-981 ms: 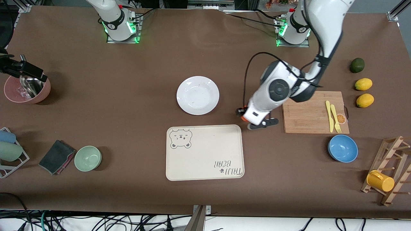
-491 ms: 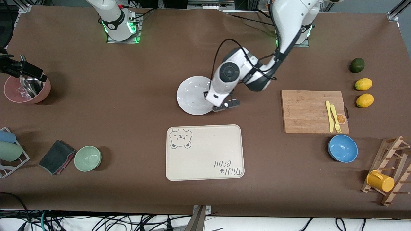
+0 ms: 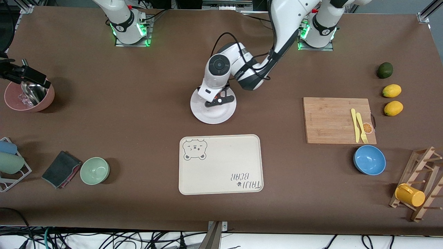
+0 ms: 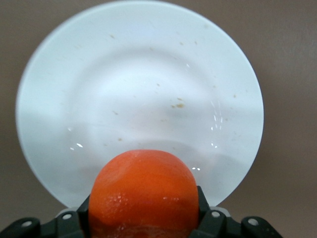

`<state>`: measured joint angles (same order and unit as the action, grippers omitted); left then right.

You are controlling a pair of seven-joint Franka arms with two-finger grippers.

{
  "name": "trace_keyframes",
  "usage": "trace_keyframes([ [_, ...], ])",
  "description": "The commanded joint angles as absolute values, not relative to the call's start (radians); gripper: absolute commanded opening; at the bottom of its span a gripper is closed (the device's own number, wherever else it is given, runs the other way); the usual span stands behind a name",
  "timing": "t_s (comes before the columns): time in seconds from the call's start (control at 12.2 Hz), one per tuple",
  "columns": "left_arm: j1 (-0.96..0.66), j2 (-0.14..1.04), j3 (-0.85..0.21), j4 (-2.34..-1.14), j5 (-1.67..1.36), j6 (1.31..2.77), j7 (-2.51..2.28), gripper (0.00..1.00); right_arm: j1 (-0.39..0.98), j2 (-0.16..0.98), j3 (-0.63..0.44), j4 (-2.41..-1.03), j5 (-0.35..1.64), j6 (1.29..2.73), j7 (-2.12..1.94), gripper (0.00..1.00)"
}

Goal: Place orange and plate with both arms
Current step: 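Carry the orange with the left gripper over the white plate, then lower the orange onto the plate and open the left gripper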

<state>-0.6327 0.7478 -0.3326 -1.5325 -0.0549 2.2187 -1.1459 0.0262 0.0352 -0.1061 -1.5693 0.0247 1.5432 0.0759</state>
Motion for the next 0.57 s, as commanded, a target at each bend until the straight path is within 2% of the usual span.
trace_keyframes([
  [0.0, -0.66, 0.813, -0.311, -1.466, -0.06, 2.238, -1.151, 0.32, 0.021, 0.04, -0.104, -1.552, 0.031, 1.532, 0.086, 1.0],
  [0.08, -0.66, 0.824, -0.299, -1.466, -0.06, 2.255, -1.146, 0.39, 0.021, 0.04, -0.104, -1.552, 0.031, 1.534, 0.084, 1.0],
  [0.25, -0.663, 0.833, -0.296, -1.466, -0.057, 2.255, -1.147, 1.0, 0.021, 0.04, -0.104, -1.552, 0.031, 1.532, 0.084, 1.0],
  [0.49, -0.664, 0.821, -0.296, -1.466, 0.023, 2.244, -1.15, 1.0, 0.02, 0.04, -0.104, -1.552, 0.031, 1.534, 0.086, 1.0],
])
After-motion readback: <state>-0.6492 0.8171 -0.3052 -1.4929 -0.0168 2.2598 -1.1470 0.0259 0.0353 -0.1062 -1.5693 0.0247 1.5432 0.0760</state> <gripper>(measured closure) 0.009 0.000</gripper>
